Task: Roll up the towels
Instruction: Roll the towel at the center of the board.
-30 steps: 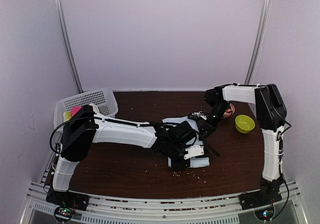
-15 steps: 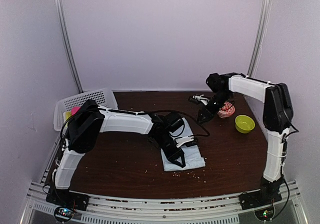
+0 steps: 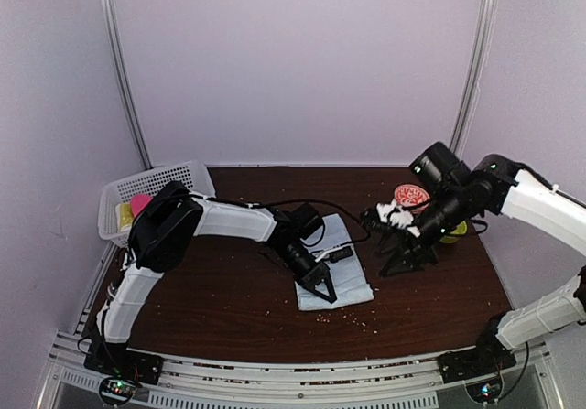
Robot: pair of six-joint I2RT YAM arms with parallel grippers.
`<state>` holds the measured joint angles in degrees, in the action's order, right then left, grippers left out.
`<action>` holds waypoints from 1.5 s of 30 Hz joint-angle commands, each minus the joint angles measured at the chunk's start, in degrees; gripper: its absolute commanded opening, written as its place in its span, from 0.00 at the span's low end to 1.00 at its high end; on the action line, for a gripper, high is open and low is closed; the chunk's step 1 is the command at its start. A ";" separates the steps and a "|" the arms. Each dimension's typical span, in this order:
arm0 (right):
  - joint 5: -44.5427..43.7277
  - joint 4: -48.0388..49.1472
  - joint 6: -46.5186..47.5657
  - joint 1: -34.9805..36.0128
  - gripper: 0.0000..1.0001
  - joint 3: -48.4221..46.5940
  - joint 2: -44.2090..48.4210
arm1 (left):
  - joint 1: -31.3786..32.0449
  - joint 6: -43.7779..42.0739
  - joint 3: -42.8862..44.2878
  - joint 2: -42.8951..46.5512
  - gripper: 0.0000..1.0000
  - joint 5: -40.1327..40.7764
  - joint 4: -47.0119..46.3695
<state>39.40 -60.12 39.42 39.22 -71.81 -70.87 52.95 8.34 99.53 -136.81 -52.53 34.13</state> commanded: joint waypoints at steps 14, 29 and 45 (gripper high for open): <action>-31.59 32.40 1.55 15.86 0.52 20.57 -14.13 | -0.48 0.95 -2.34 -2.98 0.00 2.88 -0.73; -31.50 36.12 3.46 16.34 0.19 21.04 -24.57 | -0.48 0.19 -1.70 -1.81 0.00 3.24 -0.73; 0.76 4.47 -0.75 8.49 0.06 5.67 -33.54 | -1.44 0.03 -25.41 33.28 0.46 42.38 -14.28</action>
<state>28.14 -43.72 39.64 51.29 -61.71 -100.20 51.31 8.64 81.19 -111.87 -25.06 28.05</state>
